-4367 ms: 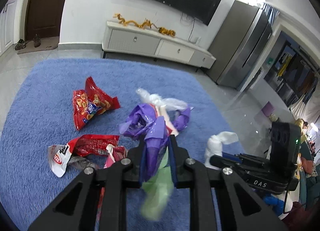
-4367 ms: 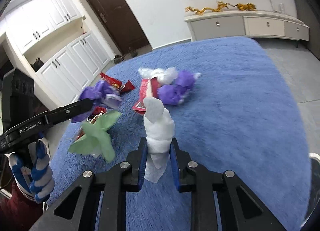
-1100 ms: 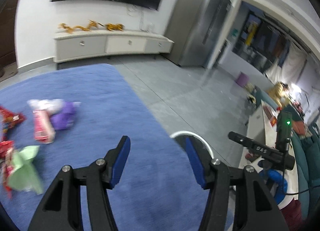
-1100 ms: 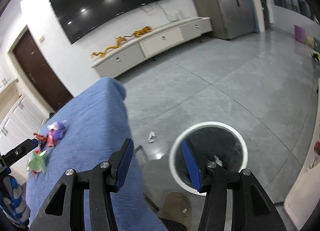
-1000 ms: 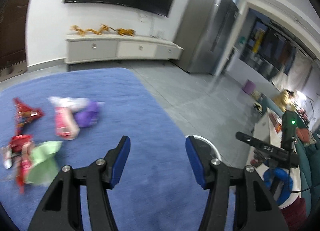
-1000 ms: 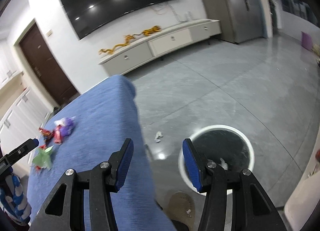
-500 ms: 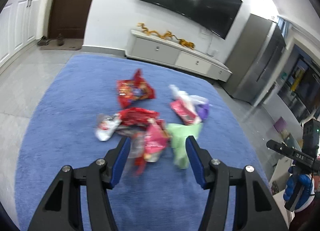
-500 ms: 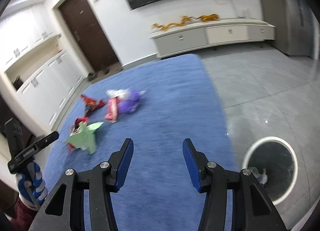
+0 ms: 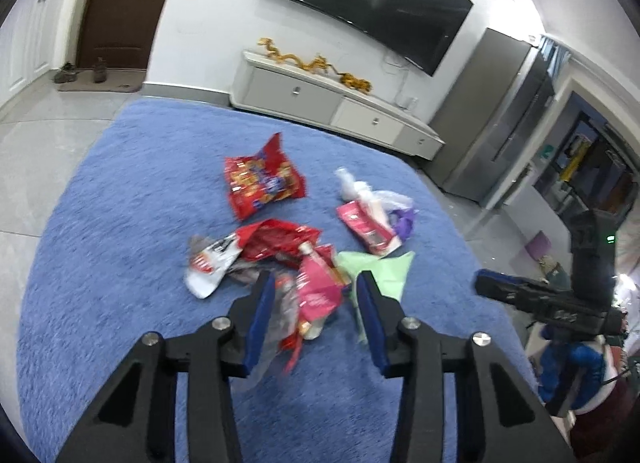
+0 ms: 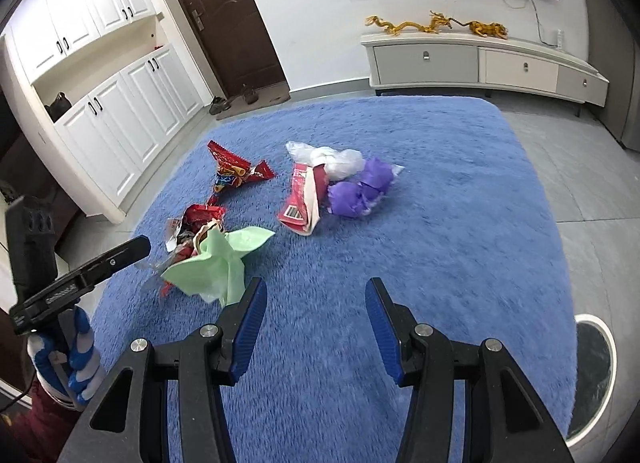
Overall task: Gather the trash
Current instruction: 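Move both open tools back over the trash on the rug, then grasp the pink NB wrapper with the left tool while the right tool grasps a purple bag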
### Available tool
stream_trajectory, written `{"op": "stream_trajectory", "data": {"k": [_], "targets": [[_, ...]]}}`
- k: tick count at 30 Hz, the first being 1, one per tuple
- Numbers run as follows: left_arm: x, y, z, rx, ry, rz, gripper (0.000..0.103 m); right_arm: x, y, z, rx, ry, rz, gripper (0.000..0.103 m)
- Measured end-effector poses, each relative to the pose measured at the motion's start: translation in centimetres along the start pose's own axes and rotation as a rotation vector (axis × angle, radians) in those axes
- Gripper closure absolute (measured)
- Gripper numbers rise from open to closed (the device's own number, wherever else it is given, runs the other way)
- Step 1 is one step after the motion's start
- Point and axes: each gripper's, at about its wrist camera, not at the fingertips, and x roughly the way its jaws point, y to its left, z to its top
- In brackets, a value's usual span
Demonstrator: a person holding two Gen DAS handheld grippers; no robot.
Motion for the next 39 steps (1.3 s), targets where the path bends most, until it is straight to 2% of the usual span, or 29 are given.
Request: {"op": "stream_trajectory", "data": {"k": [4, 10, 17, 21, 26, 29, 30, 31, 34, 39], "targets": [[1.4, -0.6, 1.4, -0.006, 0.025, -0.046, 0.068, 1.3, -0.1, 0.8, -0.001, 0.004, 0.014, 0.054], [4.8, -0.5, 2.0, -0.031, 0.107, 0.0, 0.068, 3.5, -0.3, 2.8, 0.007, -0.005, 0.064, 0.057], [7.2, 0.3, 1.2, -0.058, 0.169, 0.038, 0.068, 5.3, -1.6, 4.3, 0.029, -0.016, 0.047, 0.057], [8.1, 0.3, 0.9, -0.057, 0.176, 0.047, 0.068, 6.3, -3.7, 4.9, 0.084, -0.018, 0.018, 0.057], [9.1, -0.4, 0.5, -0.022, 0.182, 0.067, 0.068, 7.5, -5.0, 5.3, 0.093, -0.005, -0.006, 0.057], [9.5, -1.1, 0.3, 0.009, 0.181, 0.083, 0.07, 8.5, -5.9, 5.4, 0.118, 0.0, 0.026, 0.058], [9.6, -1.3, 0.2, 0.019, 0.181, 0.086, 0.073, 8.8, -6.1, 5.3, 0.123, 0.001, 0.037, 0.063], [9.7, -1.5, 0.1, 0.027, 0.179, 0.09, 0.073, 8.9, -6.3, 5.2, 0.123, -0.002, 0.044, 0.064], [9.7, -1.7, -0.2, 0.033, 0.176, 0.081, 0.077, 8.5, -6.5, 5.0, 0.12, -0.015, 0.054, 0.067], [8.3, -2.1, -0.7, 0.015, 0.148, 0.056, 0.078, 6.2, -6.3, 3.8, 0.112, -0.036, 0.06, 0.069]]}}
